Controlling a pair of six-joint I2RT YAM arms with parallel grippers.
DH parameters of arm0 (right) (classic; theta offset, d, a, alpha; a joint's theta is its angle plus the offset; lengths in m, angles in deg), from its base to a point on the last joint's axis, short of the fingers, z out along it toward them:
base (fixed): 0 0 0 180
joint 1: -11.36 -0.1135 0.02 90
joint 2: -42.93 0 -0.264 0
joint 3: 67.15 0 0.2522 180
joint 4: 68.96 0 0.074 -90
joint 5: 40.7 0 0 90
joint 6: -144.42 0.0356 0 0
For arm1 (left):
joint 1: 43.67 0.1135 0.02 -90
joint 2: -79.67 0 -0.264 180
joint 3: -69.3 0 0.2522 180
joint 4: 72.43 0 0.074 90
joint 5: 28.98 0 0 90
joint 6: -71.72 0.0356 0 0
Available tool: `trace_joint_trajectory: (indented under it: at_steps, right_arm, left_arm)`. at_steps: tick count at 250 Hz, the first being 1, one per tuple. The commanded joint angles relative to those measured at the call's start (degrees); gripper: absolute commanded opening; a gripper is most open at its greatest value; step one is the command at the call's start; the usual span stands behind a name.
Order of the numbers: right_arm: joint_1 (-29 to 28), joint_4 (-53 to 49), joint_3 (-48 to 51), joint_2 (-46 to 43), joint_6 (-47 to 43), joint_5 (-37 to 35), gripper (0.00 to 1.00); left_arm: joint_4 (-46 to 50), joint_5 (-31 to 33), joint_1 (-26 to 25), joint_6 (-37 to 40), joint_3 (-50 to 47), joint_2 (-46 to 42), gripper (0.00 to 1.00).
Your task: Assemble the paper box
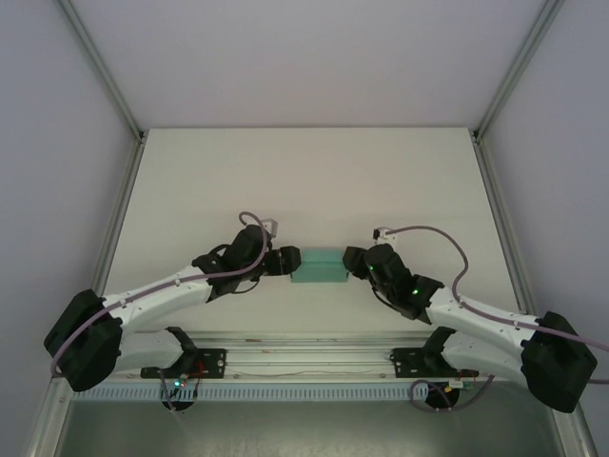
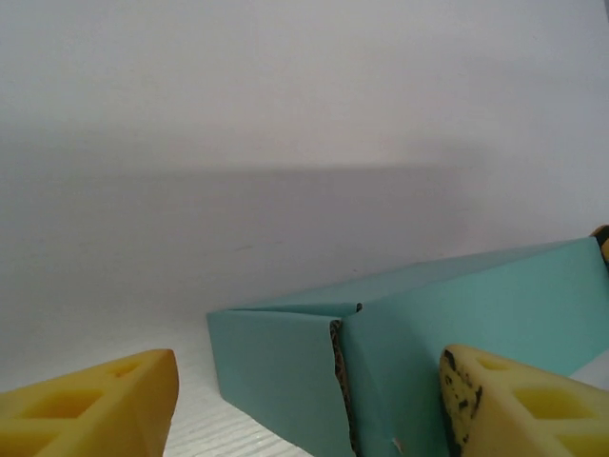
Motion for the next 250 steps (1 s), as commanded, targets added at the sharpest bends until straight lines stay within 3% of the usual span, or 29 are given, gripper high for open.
trace_joint_trajectory:
  at_steps: [1,30,64,111,139,176,243,250]
  right_arm:
    - [-0.1,-9.3,4.3,2.0,-0.5,1.8,0.43]
    - [-0.1,-6.7,6.8,1.7,0.2,3.0,0.43]
    - [-0.1,-1.5,10.2,1.4,-0.4,5.8,0.35]
    - [-0.2,4.3,13.1,1.8,-4.0,8.3,0.24]
    - [-0.2,7.3,14.2,2.9,-4.5,8.7,0.15]
    - [-0.2,9.3,14.3,5.5,-4.2,9.4,0.06]
    - [-0.1,9.1,12.1,8.5,-4.4,10.4,0.02]
    - [-0.2,8.5,11.6,8.0,-4.4,10.5,0.02]
  left_arm:
    - [-2.9,-2.2,1.1,-2.5,-5.4,1.6,0.64]
    - [-8.9,-5.2,2.4,-5.4,-10.8,2.1,0.47]
    - [-14.1,-6.8,2.5,-7.5,-15.5,1.9,0.41]
    - [-18.2,-7.3,2.8,-9.1,-18.6,2.2,0.21]
    - [-19.9,-7.4,2.8,-9.6,-19.8,2.6,0.00]
    - [-19.2,-7.7,2.8,-9.1,-19.7,4.2,0.00]
    - [-16.4,-7.3,2.8,-7.2,-18.3,3.3,0.00]
    - [-15.7,-7.2,2.8,-6.7,-17.9,2.6,0.09]
